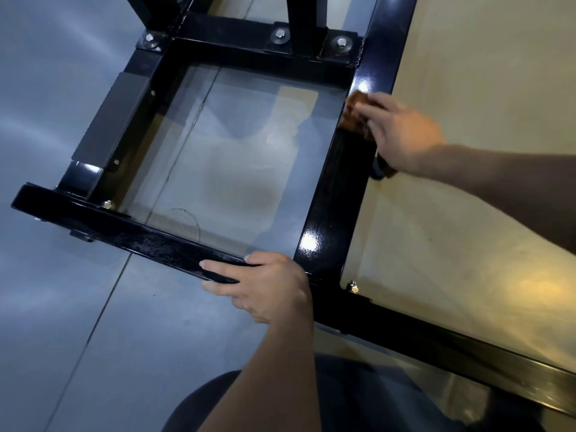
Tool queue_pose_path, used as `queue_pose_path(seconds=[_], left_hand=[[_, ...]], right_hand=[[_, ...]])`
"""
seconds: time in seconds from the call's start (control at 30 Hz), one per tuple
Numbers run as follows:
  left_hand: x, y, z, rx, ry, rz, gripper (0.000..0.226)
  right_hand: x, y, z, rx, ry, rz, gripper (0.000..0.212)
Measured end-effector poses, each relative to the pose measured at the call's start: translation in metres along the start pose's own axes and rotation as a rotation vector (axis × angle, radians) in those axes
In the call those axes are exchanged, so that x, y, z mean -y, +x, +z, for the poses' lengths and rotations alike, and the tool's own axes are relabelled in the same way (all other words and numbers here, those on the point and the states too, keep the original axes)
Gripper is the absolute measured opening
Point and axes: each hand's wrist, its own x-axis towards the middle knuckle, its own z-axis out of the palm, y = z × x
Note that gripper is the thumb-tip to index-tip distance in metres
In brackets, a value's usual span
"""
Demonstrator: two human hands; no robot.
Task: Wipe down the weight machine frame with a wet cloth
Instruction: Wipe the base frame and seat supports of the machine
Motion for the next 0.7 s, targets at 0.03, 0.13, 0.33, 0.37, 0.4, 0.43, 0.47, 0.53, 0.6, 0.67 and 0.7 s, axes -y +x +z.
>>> queue_pose_path(seconds=[0.03, 0.13, 0.33, 0.37, 0.4, 0.43, 0.47, 0.53, 0.6, 0.67, 0.7], left_hand=[[0.0, 0.001, 0.0, 0.0, -0.004, -0.009, 0.069], [-0.001, 0.0, 0.0, -0.008, -0.012, -0.025, 0.069], [0.001, -0.001, 0.001, -0.028, 0.008, 0.008, 0.069], [0.0, -0.001, 0.002, -0.032, 0.01, 0.005, 0.069], [0.0, -0.001, 0.002, -0.039, 0.016, 0.007, 0.069], [-0.001, -0.002, 0.003, -0.048, 0.022, 0.013, 0.069], [-0.002, -0.002, 0.003, -0.057, 0.025, 0.017, 0.069], [-0.003, -0.001, 0.004, -0.055, 0.027, 0.013, 0.069], [-0.001, 0.0, 0.002, -0.038, 0.026, 0.005, 0.069], [0.001, 0.0, 0.001, -0.018, 0.013, -0.004, 0.07], [0.0, 0.0, 0.0, -0.012, 0.007, -0.005, 0.07]], right_hand=[[0.001, 0.014, -0.005, 0.024, -0.024, 0.06, 0.044], [0.019, 0.025, -0.014, 0.073, -0.074, 0.061, 0.04], [0.067, -0.071, -0.008, 0.121, 0.096, -0.418, 0.043], [0.077, -0.093, -0.007, 0.153, 0.12, -0.494, 0.044], [0.083, -0.111, -0.005, 0.186, 0.119, -0.568, 0.045], [0.085, -0.122, -0.004, 0.213, 0.104, -0.629, 0.045], [0.083, -0.125, -0.003, 0.225, 0.093, -0.671, 0.045], [0.067, -0.11, 0.002, 0.188, 0.092, -0.664, 0.044], [0.047, -0.076, 0.007, 0.09, 0.076, -0.504, 0.043], [0.026, -0.034, 0.007, 0.021, 0.026, -0.263, 0.043], [0.017, -0.014, 0.005, 0.02, 0.01, -0.146, 0.044]])
